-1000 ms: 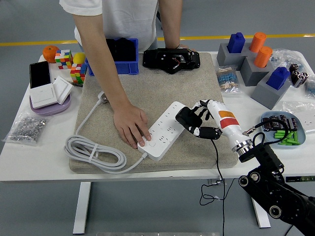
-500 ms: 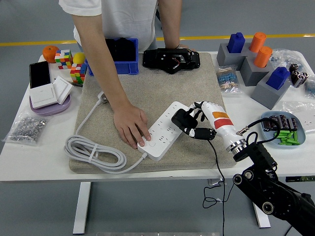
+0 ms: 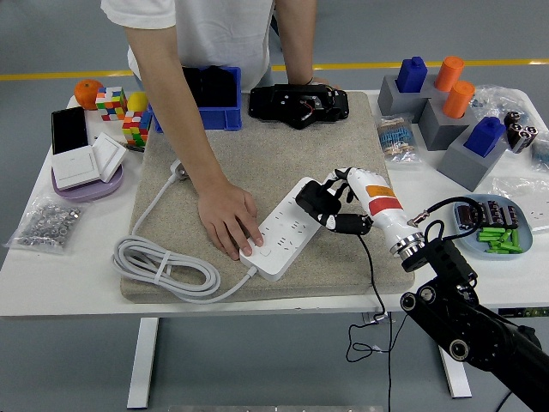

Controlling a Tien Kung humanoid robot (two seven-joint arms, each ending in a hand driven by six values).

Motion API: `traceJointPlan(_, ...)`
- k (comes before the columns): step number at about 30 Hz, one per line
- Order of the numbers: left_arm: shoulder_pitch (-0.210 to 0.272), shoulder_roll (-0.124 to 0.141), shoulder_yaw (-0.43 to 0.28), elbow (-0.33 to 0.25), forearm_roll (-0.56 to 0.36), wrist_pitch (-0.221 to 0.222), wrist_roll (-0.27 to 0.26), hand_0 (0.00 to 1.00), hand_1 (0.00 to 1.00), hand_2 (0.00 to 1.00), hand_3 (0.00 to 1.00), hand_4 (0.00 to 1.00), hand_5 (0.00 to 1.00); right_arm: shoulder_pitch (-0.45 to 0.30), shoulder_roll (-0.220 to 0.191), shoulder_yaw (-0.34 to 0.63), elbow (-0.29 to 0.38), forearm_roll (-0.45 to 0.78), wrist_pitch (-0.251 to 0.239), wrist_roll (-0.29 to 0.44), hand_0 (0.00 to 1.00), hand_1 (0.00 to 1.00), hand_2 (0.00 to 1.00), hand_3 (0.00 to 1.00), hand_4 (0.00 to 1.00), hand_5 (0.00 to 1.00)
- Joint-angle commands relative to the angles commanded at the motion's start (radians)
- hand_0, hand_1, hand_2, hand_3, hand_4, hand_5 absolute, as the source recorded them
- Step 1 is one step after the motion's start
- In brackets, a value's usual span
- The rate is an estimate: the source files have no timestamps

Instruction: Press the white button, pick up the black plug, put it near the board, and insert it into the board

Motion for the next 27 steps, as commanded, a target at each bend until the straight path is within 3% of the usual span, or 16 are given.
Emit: traceJointPlan(27,-0.001,-0.005,-0.004,0.0,0.003,0.001,-0.001,0.699,0.668,0.646,0.647,0.555,0.175,0.014,0.011,-0.011,-0.062,0.008,-0.004,0.013,0.315,0.304,0.34,0.442,0.838,0.002)
